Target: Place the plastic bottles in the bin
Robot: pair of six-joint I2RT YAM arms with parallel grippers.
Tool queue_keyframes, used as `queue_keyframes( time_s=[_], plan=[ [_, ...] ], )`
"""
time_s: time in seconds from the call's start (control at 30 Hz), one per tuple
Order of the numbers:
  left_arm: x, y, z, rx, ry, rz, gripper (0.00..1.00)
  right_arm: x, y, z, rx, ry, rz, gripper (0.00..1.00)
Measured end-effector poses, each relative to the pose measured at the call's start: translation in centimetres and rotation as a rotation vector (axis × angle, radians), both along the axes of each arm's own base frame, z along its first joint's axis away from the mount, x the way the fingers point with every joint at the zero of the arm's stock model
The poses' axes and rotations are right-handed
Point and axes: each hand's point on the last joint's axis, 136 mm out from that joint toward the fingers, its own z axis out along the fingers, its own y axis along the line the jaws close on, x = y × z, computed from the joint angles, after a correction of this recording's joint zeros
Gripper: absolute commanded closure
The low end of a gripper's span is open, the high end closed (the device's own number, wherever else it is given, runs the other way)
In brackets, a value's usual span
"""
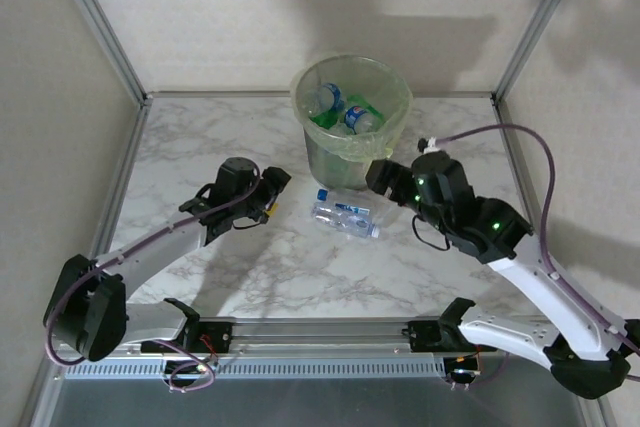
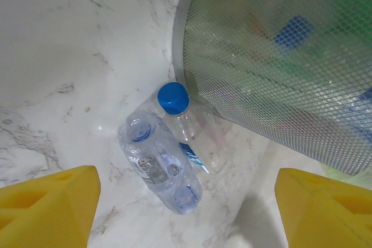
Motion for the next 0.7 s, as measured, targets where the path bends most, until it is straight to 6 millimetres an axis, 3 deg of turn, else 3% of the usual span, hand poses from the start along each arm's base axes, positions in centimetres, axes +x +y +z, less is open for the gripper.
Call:
queue_keyframes(
  time_s=[0.17, 0.27, 0.5, 0.7],
  plan=[
    [0.2, -0.6, -1.8, 0.005, 0.052, -0.015, 0.26, -1.2, 1.0, -11.8, -0.106, 0.248, 0.065, 0.16],
    [0.4, -0.8, -1.6, 0.004, 0.052, -0.017, 0.26, -2.2, 0.9, -16.3, -0.154, 0.356, 0.089, 0.14],
    [0.7, -0.8, -0.1, -0.011, 0.015, -0.014, 0.26, -1.0, 1.8, -17.0, -0.162, 0.325, 0.127, 0.14],
    [0.4, -0.5, 1.0, -0.022, -0.015, -0.007, 0.26, 0.0, 2.6, -19.5, -0.229, 0.337, 0.167, 0.13]
  ],
)
